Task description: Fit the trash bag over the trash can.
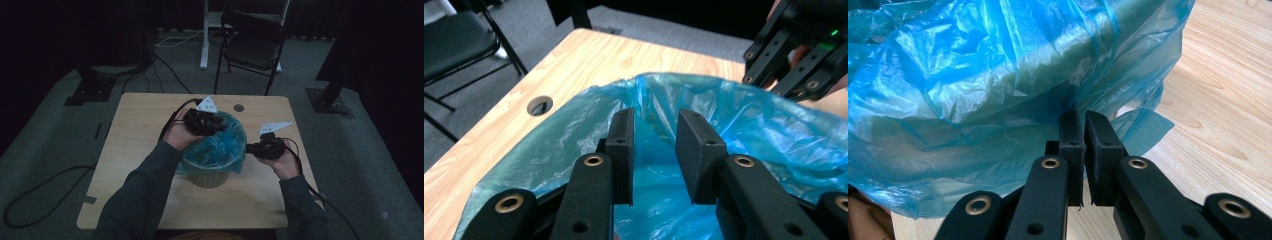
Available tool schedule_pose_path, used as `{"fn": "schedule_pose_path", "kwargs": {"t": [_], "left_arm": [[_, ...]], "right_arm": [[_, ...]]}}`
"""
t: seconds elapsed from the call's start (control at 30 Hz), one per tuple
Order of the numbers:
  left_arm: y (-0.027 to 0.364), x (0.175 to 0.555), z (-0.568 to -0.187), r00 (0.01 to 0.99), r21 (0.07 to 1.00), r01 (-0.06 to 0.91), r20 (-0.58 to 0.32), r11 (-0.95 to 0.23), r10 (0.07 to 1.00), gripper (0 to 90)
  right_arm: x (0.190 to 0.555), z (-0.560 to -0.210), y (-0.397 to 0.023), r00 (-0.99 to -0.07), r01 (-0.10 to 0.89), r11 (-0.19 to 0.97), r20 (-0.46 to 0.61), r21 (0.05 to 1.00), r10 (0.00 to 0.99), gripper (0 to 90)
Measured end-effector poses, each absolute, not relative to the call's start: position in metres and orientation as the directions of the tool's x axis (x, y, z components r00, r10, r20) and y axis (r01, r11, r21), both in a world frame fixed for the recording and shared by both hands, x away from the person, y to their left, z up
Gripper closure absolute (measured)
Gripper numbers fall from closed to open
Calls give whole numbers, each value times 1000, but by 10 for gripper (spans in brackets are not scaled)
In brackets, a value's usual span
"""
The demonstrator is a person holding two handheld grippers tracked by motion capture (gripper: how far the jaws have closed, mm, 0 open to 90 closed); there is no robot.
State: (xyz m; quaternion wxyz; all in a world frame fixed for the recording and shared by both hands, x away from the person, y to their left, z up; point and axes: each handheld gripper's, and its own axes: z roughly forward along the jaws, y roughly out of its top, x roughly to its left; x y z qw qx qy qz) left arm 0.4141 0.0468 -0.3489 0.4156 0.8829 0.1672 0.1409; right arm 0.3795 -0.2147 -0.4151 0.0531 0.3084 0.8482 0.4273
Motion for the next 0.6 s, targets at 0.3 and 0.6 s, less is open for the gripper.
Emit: {"fn": "schedule_pose_path", "kwargs": {"t": [0.3,0.6], "left_arm": [[42,416,-353,900,740,192,128,-644,416,707],[40,415,-356,908,707,174,155,-685,390,700]], "right_arm": [[379,-415,-215,-805,477,445,173,758,568,866],[379,-415,-214,-806,476,447,173,757,566,866]]}}
